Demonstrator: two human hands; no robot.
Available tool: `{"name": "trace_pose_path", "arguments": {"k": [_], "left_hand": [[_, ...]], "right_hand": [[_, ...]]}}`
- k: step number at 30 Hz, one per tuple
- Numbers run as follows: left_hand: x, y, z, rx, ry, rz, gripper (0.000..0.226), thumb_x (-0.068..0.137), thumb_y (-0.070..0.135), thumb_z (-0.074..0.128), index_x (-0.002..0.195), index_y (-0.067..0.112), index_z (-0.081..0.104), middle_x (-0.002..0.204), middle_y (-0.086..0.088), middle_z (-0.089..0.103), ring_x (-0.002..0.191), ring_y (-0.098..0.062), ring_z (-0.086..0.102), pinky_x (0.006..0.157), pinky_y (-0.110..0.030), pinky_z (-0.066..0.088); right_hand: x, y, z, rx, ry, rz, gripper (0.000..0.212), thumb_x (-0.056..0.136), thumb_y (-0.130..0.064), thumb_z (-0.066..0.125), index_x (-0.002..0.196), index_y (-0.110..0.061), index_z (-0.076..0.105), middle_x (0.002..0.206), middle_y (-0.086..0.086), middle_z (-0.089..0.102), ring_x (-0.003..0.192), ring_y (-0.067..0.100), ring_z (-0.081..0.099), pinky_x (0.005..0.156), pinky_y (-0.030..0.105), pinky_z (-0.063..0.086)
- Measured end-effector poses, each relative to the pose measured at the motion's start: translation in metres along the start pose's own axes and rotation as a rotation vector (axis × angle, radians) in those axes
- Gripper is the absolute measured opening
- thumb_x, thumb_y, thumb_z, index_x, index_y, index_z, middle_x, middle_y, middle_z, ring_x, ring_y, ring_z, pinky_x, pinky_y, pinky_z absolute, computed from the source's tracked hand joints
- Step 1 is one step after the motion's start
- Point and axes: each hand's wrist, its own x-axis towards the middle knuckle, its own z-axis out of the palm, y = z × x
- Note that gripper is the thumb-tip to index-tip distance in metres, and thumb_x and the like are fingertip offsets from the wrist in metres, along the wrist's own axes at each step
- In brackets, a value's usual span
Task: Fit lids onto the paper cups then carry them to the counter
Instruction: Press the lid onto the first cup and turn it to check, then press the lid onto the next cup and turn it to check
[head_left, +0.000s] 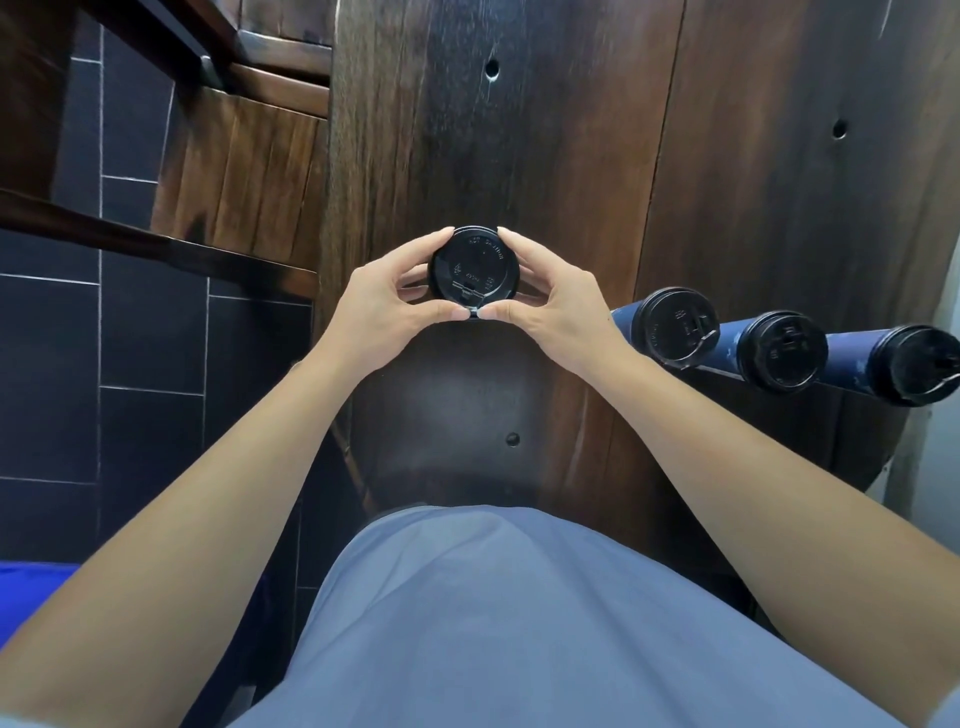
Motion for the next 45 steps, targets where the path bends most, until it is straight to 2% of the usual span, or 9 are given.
{"name": "trace_pose_path", "arguments": {"k": [7, 16, 26, 30, 34, 36, 40, 43, 45], "left_hand": [[-0.008, -0.004, 0.0, -0.032, 0.031, -0.011, 0.08, 0.082, 0.019, 0.089, 0.152, 0.023, 0.051, 0.15, 0.007, 0.059, 0.136, -0.016, 0.059, 0.113, -0.045, 0.051], [-0.011, -0.004, -0.002, -0.041, 0.023, -0.046, 0.081, 0.083, 0.015, 0.087, 0.154, 0.025, 0.05, 0.153, 0.009, 0.056, 0.14, -0.013, 0.055, 0.117, -0.042, 0.047], [-0.015, -0.002, -0.009, 0.164, 0.024, -0.041, 0.083, 0.086, 0.017, 0.084, 0.158, 0.025, 0.043, 0.155, 0.001, 0.055, 0.139, -0.021, 0.055, 0.115, -0.041, 0.047], [-0.015, 0.007, -0.012, 0.199, -0.002, -0.053, 0.084, 0.086, 0.019, 0.085, 0.158, 0.025, 0.043, 0.154, 0.0, 0.055, 0.136, -0.021, 0.057, 0.112, -0.046, 0.05], [-0.018, 0.027, -0.019, 0.226, -0.027, -0.08, 0.1, 0.079, 0.027, 0.091, 0.161, 0.031, 0.032, 0.164, 0.001, 0.041, 0.141, -0.022, 0.051, 0.112, -0.045, 0.049], [-0.021, 0.038, -0.022, 0.324, 0.028, -0.023, 0.099, 0.081, 0.033, 0.089, 0.161, 0.03, 0.031, 0.164, -0.001, 0.039, 0.145, -0.023, 0.046, 0.115, -0.046, 0.046], [-0.034, 0.066, -0.014, 0.458, 0.23, 0.261, 0.073, 0.089, 0.027, 0.082, 0.153, 0.018, 0.049, 0.148, -0.006, 0.054, 0.135, -0.021, 0.053, 0.11, -0.044, 0.051], [-0.044, 0.09, 0.013, 0.433, 0.246, 0.464, 0.053, 0.09, 0.02, 0.08, 0.139, 0.011, 0.061, 0.133, -0.009, 0.061, 0.12, -0.022, 0.061, 0.1, -0.039, 0.057], [-0.048, 0.101, 0.039, 0.381, 0.201, 0.533, 0.038, 0.091, 0.018, 0.08, 0.125, 0.008, 0.068, 0.123, -0.008, 0.065, 0.11, -0.021, 0.065, 0.092, -0.035, 0.06]], "right_hand": [[0.0, 0.0, 0.006, -0.024, -0.019, -0.005, 0.08, 0.085, -0.018, 0.084, 0.154, -0.019, 0.043, 0.152, -0.004, 0.054, 0.14, 0.013, 0.05, 0.117, 0.03, 0.042], [0.0, 0.001, 0.011, -0.071, -0.032, -0.015, 0.079, 0.086, -0.022, 0.083, 0.154, -0.021, 0.042, 0.152, -0.004, 0.053, 0.14, 0.014, 0.05, 0.114, 0.035, 0.046], [-0.001, -0.003, 0.021, -0.127, 0.006, -0.042, 0.079, 0.086, -0.023, 0.084, 0.153, -0.019, 0.043, 0.15, -0.004, 0.055, 0.137, 0.014, 0.053, 0.113, 0.035, 0.048], [-0.005, -0.005, 0.02, -0.12, 0.004, -0.02, 0.085, 0.086, -0.025, 0.084, 0.157, -0.021, 0.037, 0.154, -0.004, 0.051, 0.14, 0.014, 0.05, 0.116, 0.037, 0.044], [-0.011, -0.013, 0.015, -0.105, 0.024, 0.024, 0.099, 0.082, -0.036, 0.086, 0.16, -0.025, 0.027, 0.161, -0.002, 0.041, 0.145, 0.016, 0.044, 0.117, 0.037, 0.042], [-0.017, -0.017, 0.009, -0.126, 0.069, 0.015, 0.095, 0.083, -0.04, 0.084, 0.159, -0.023, 0.03, 0.162, -0.002, 0.039, 0.144, 0.015, 0.044, 0.116, 0.036, 0.043], [-0.046, -0.019, -0.01, -0.131, 0.171, -0.017, 0.077, 0.088, -0.035, 0.08, 0.153, -0.02, 0.042, 0.155, -0.002, 0.047, 0.138, 0.011, 0.049, 0.111, 0.027, 0.047], [-0.072, -0.008, -0.027, -0.158, 0.229, -0.052, 0.062, 0.091, -0.033, 0.077, 0.146, -0.02, 0.051, 0.149, -0.003, 0.052, 0.134, 0.008, 0.05, 0.105, 0.014, 0.043], [-0.089, 0.003, -0.041, -0.193, 0.31, -0.07, 0.054, 0.092, -0.03, 0.076, 0.141, -0.02, 0.056, 0.147, -0.002, 0.054, 0.134, 0.008, 0.05, 0.105, 0.013, 0.04]]}}
